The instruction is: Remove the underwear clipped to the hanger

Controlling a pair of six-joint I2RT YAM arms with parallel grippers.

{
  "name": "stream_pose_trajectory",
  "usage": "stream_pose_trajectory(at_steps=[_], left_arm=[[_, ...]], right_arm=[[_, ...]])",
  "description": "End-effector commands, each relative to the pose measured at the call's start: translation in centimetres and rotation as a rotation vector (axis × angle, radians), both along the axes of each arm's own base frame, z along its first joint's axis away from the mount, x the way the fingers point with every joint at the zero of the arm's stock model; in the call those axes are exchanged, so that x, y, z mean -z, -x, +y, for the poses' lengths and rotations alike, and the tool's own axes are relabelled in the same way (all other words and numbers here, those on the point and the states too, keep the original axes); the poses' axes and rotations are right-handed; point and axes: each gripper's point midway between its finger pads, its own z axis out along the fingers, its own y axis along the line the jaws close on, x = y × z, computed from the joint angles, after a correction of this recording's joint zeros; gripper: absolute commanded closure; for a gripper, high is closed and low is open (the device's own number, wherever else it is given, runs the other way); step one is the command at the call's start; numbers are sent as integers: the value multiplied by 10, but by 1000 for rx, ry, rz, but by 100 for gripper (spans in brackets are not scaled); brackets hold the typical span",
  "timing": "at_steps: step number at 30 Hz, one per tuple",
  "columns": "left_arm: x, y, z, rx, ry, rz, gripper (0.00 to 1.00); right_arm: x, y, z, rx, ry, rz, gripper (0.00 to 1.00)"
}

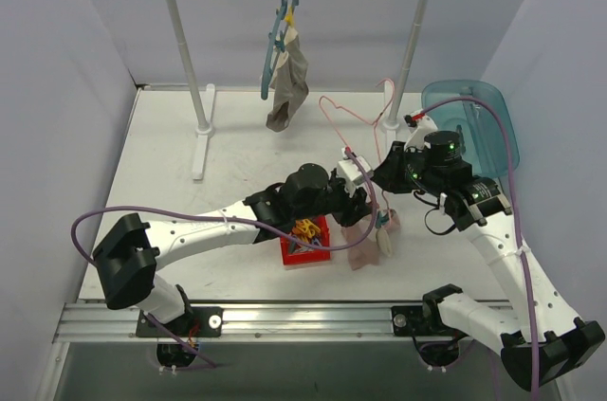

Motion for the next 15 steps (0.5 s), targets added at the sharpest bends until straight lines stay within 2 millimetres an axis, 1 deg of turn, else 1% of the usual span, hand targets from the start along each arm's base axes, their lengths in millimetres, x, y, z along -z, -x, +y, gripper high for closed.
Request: stream_pose_trajectory(at_steps=[1,2,5,9,10,11,12,13,14,15], left_arm=[[-27,-24,2,-97,26,-88,52],[-28,-27,3,-108,27,-95,55],[-32,-45,11,-182,36,-117,62],[-38,-63,21,-238,70,-126,62],[-40,-66,23,-246,79,-122,58],[-40,-71,26,-255,85,-116,52],[-42,-71,28,-256,104,-107,40],[-42,-70,29,-250,113,-98,31],[-46,-69,32,-258,132,-79,19],[-48,-68,32,-258,139,-68,13]], right_arm=[[-19,3,6,-26,-46,-52,100],[-18,3,6,-29,-45,-51,100],[-15,3,6,-29,-44,-42,100],[-14,4,5,-28,-43,-41,100],[-16,4,5,-27,-43,-48,100],[-16,4,5,-24,-43,-48,100],[-16,4,5,-25,-40,-48,100],[-17,4,4,-25,-40,-52,100],[-15,4,4,-25,-38,-48,100],[-14,4,4,-25,-37,-45,100]])
